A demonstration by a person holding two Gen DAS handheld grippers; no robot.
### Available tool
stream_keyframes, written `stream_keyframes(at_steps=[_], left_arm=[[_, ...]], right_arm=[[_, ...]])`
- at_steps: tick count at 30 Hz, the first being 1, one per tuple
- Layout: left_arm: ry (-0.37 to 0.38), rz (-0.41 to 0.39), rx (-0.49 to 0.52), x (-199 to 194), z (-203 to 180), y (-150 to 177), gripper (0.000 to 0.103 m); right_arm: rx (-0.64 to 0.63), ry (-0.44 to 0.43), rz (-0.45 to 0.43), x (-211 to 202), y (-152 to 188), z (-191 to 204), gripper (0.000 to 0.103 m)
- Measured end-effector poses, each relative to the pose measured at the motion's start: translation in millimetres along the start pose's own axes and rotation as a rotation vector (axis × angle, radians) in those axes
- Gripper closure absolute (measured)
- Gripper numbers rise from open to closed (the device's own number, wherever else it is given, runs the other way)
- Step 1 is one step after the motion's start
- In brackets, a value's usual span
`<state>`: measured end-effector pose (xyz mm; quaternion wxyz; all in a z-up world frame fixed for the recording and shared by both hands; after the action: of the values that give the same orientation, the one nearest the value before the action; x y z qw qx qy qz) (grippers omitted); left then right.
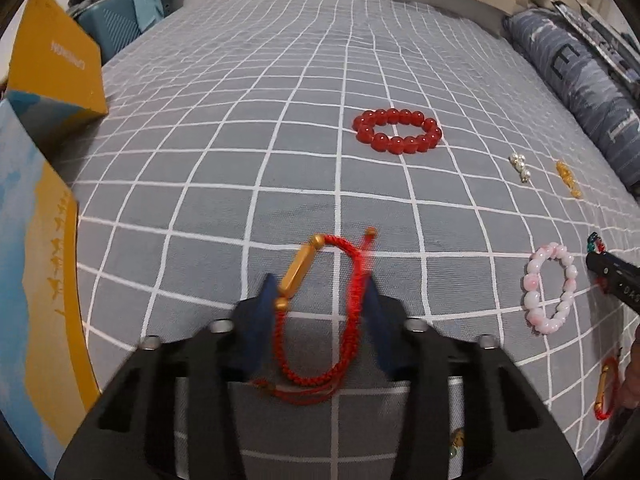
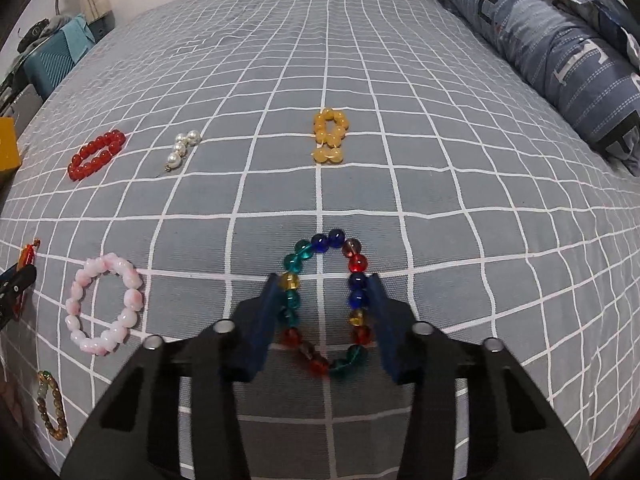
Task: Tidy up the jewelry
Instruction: 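Grasp the red cord bracelet with the left tool while the right tool grasps the multicolour bead bracelet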
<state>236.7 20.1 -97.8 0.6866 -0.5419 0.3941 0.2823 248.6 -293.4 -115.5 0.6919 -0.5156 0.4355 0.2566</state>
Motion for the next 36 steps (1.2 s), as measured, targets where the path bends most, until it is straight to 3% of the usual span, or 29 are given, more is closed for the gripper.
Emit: stream_keyframes(at_steps=[1,2,14,15,16,28,29,30,32,36], left_arm=[[0.003,0.001,0.0,-1,2,0,0.089],[0.016,0.002,-0.004,-3,2,1,0.092],[0.073,-0.024,0.022,-20,-6,0,0.093],[0.073,-0.027,0.026,-21,-7,-1,0.093],[0.07,-0.03,0.032,-23,-7,-2,0.093],[0.057,-0.062,0.046,-38,-3,-6,0.093],[0.058,-0.063,0.045,-39,-3,-5,0.093],[0.058,-0.064,0.043,-38,-2,-5,0.093],[0.058,-0.063,0.043,-38,-2,-3,0.093],[0.056,-0.058,0.043,-35,-2,-1,0.093]], right_arm=[[-0.001,0.004,-0.003,1,-1,2,0.077],[-0.001,0.007,-0.006,0,0,3,0.084],[0.012,0.004,-0.037,-17,-5,4,0.084],[0.013,0.002,-0.044,-21,-6,5,0.103],[0.012,0.001,-0.047,-22,-6,5,0.103],[0.04,-0.014,-0.053,-27,-15,0,0.101],[0.05,-0.002,-0.044,-24,-16,-3,0.095],[0.058,0.01,-0.033,-19,-17,-8,0.082],[0.07,0.013,-0.022,-12,-17,-11,0.07],[0.092,0.02,0.011,4,-14,-17,0.072]])
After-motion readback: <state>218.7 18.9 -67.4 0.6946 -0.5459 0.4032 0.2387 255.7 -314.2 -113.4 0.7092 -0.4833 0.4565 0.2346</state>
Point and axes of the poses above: each gripper's, at about its wrist camera, not at the fingertips, and x roughly the way its jaws point, z to its left, y to its underside, the point moved 5 cm from there along x, roughly the way its jaws point, and after that the axes turned 13 degrees about x, right-handed, at the moved point
